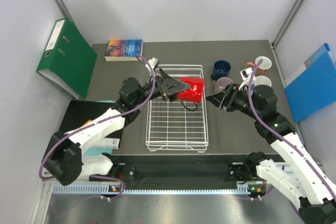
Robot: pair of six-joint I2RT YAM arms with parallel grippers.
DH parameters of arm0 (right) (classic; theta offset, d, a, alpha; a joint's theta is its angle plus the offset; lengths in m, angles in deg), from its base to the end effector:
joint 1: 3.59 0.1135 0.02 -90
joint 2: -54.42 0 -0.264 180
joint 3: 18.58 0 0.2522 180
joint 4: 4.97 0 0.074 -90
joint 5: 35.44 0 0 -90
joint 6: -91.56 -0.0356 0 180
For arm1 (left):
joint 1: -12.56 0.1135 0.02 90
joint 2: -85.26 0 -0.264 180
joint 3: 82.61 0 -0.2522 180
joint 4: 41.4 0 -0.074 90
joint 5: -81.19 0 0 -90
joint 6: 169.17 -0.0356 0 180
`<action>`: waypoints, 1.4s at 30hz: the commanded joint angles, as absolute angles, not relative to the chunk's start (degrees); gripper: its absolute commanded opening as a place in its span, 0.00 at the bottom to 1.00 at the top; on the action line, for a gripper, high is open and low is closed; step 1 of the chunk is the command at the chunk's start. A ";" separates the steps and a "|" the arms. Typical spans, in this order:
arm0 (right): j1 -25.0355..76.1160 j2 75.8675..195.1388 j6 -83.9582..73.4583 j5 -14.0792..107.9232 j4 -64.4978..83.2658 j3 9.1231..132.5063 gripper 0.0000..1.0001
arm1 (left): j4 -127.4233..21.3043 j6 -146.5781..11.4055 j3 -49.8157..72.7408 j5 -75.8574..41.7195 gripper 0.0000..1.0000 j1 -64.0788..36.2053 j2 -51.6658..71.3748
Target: Unload the cups from the dish rack
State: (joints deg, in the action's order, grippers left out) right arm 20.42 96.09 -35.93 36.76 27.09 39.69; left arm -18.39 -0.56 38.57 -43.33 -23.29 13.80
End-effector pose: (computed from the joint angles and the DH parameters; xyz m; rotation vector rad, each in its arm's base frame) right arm 0.1495 0.0785 0.3323 -0.0019 1.9566 1.0174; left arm 0.2182 -0.1826 0.3272 -0.0293 1.7883 -1.9723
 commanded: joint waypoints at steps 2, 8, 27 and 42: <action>21.02 94.94 -39.65 32.85 17.85 38.86 0.61 | -0.32 6.35 37.58 -48.18 0.00 -23.03 12.58; 21.11 95.73 -40.71 31.10 13.19 40.00 0.62 | -0.85 6.35 38.01 -49.06 0.00 -23.47 12.05; 26.47 106.01 -41.07 26.96 3.51 43.08 0.16 | 2.67 7.85 37.58 -49.41 0.00 -27.25 6.07; 26.47 96.79 -32.46 44.61 24.67 49.05 0.00 | -39.67 -14.46 27.66 -40.12 0.99 -26.29 8.88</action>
